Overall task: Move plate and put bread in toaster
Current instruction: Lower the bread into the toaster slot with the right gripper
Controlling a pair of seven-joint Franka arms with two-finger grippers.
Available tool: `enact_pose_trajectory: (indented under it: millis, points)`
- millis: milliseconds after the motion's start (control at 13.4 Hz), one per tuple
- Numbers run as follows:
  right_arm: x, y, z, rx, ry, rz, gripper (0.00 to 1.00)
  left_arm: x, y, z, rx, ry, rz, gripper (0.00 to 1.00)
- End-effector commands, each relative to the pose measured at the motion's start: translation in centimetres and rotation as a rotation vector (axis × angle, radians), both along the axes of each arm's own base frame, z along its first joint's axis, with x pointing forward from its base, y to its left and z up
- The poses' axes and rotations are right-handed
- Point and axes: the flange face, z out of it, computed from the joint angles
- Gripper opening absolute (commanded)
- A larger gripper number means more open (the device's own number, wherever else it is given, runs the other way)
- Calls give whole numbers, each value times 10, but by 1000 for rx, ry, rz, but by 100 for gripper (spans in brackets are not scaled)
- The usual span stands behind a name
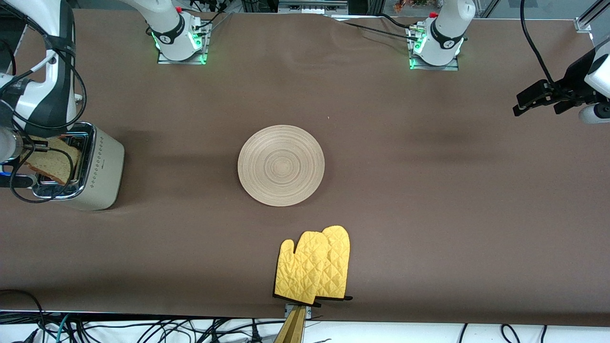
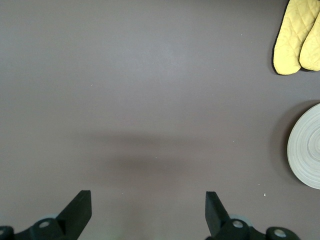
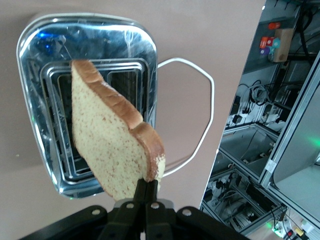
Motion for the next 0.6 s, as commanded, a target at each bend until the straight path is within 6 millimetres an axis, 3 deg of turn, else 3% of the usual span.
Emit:
enact_pose_trajectory:
  millis: [0,299,524]
  points:
    - [-10,4,3,16,37,2,0,-6,-2,3,-23,2,4,100]
    - [-21,0,-13,42,100,16,0,-7,-2,3,-23,13,0,100]
    - [-27,-2,-11,68,149,32,0,-7,-4,3,-23,13,-3,100]
